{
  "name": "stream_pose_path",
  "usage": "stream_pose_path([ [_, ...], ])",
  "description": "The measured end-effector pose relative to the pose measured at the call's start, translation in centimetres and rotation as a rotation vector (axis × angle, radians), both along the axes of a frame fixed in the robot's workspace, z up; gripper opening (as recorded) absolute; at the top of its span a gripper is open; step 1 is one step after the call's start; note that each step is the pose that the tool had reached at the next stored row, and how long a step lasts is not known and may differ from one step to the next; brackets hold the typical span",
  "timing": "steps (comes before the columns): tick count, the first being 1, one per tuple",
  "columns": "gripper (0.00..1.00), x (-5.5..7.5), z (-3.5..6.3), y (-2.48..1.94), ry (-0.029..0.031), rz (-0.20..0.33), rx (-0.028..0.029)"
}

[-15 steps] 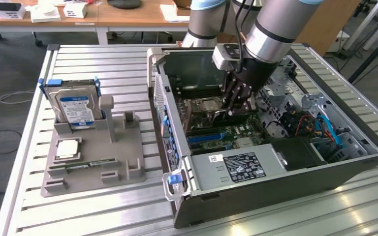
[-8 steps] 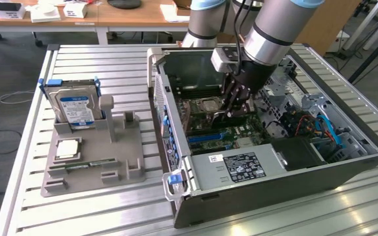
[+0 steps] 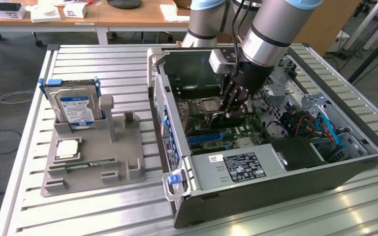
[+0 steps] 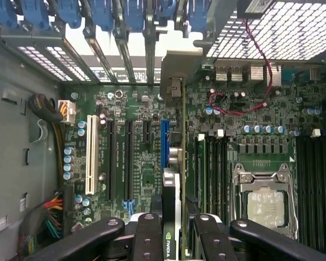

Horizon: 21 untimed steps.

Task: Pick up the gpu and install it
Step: 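Insert the gpu into the slot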

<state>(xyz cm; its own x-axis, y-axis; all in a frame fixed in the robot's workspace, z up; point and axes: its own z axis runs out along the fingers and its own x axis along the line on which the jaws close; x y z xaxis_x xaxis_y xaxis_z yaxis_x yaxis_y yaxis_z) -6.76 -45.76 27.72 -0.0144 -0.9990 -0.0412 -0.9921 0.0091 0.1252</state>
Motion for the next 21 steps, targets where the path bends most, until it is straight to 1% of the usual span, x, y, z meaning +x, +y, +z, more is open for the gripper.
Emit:
stream_pose_path([
  [4,0.27,-0.08,-0.02,-0.01,-0.0001,0.000,-0.0003],
  [9,0.27,-0.18,-0.43,-0.02,-0.0002,0.000,-0.0002],
  [12,0.27,-0.19,-0.49,-0.03,-0.0001,0.000,-0.0005],
  [13,0.27,-0.26,-0.50,-0.03,-0.0003,0.000,-0.0005],
  [15,0.27,-0.60,-0.52,-0.02,-0.0025,0.000,-0.0001],
  [21,0.27,-0.73,-0.51,-0.08,-0.0029,0.000,-0.0004],
])
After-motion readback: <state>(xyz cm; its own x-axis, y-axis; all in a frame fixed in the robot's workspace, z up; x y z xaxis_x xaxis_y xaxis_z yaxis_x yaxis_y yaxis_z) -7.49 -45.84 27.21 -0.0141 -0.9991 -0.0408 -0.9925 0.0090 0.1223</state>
